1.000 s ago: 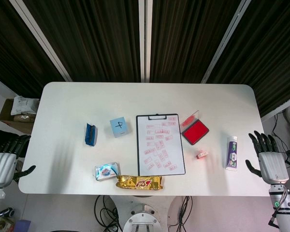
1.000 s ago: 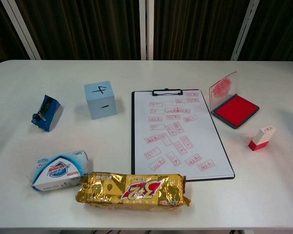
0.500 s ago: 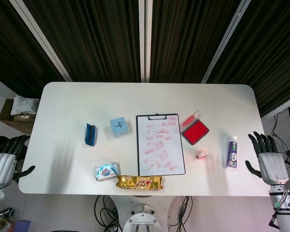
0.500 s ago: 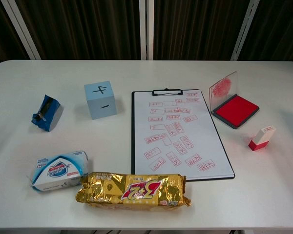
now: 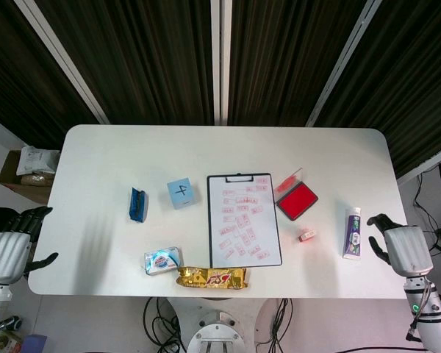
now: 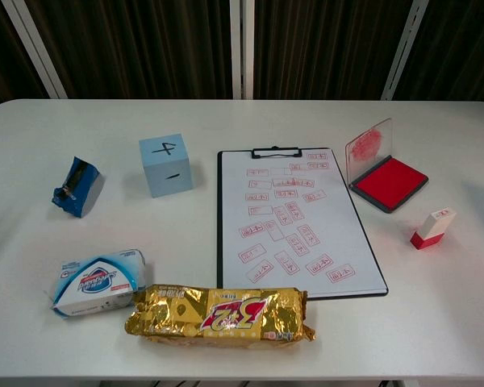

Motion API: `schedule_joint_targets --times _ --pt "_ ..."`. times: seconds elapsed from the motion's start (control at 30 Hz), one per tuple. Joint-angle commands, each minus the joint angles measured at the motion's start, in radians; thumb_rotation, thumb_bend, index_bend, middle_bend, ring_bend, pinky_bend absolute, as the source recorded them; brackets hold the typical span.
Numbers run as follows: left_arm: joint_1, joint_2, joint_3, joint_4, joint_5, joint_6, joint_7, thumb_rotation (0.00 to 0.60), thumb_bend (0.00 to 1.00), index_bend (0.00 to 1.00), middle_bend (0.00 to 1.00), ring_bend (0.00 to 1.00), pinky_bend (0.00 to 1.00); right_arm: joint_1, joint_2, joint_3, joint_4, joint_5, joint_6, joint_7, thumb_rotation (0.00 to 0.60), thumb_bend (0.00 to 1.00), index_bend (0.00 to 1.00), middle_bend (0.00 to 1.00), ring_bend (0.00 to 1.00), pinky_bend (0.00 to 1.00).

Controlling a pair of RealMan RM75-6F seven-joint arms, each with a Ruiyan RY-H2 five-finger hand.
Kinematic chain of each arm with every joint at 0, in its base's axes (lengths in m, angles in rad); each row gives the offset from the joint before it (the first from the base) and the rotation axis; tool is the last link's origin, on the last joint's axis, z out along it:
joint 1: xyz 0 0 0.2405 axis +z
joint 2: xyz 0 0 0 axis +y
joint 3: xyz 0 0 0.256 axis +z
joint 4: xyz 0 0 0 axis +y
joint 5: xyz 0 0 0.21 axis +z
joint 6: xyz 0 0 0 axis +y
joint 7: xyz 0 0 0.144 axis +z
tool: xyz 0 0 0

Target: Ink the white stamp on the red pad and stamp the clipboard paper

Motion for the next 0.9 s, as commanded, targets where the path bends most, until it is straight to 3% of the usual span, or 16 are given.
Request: schedule_joint_targets --times 0.03,0.23,0.4,0.9 --pt "0.002 -0.003 0.001 0.002 -0.001 0.002 -0.003 0.6 0.0 0.14 0.16 0.16 0.25 0.081 0.003 -0.013 -0.075 0.031 -0.208 -0.191 0.6 0.26 0.26 0.31 0.8 1.0" --pt "0.007 -0.006 0.006 0.009 -0.007 -0.002 -0.007 0.6 0.0 0.14 0.16 0.16 0.25 0.165 -0.066 -0.014 -0.04 0.026 -0.327 -0.277 0.6 0.26 0.24 0.28 0.8 1.0" --pt "0.007 -0.006 0.005 0.016 -0.014 -0.006 -0.012 0.6 0.0 0.14 0.16 0.16 0.25 0.21 -0.144 -0.019 0.029 0.02 -0.378 -0.275 0.6 0.26 0.24 0.28 0.8 1.0" --pt "0.003 -0.008 0.003 0.033 -0.022 -0.019 -0.031 0.6 0.0 0.14 0.16 0.16 0.25 0.23 -0.289 -0.036 0.194 0.016 -0.35 -0.181 0.6 0.26 0.37 0.34 0.8 1.0"
